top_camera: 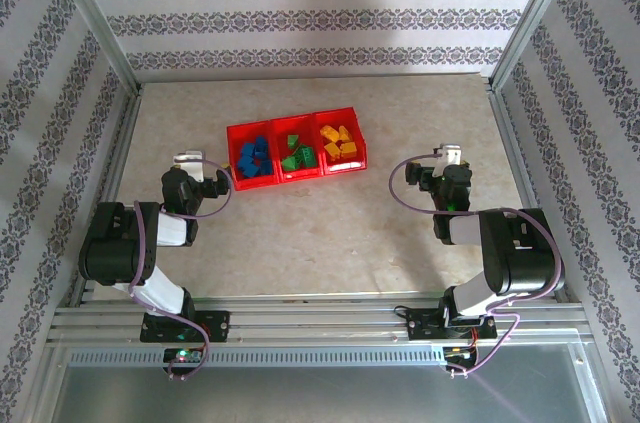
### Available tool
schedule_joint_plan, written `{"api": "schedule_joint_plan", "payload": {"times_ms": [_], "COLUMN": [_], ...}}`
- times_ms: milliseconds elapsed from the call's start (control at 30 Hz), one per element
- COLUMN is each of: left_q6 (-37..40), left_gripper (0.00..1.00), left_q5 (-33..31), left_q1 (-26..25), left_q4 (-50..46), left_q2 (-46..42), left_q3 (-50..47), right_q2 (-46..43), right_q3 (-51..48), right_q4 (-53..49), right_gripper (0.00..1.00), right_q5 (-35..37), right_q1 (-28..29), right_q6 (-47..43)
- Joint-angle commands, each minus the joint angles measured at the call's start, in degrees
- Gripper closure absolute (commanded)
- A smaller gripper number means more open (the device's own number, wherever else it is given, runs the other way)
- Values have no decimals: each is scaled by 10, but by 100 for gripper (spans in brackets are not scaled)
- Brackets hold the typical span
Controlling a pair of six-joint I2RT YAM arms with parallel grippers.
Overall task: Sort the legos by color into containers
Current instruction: Reset both arms
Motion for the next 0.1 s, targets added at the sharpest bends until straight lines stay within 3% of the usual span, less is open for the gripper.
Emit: {"api": "schedule_joint_plan", "payload": {"times_ms": [0, 67], "left_q6": [5, 5], "left_gripper": [1, 1], "left_q5": [-3, -3], "left_q1": [-6, -6], "left_q4": [-7, -8], "left_q2": [-4, -5], "left_q3": [6, 6], "right_q2": [0, 0], "right_q3": [8, 8], "right_q4": [11, 11], "right_gripper": [2, 2], "right_q5": [9, 9], "right_q1": [5, 6], "right_q6": [-7, -6]}}
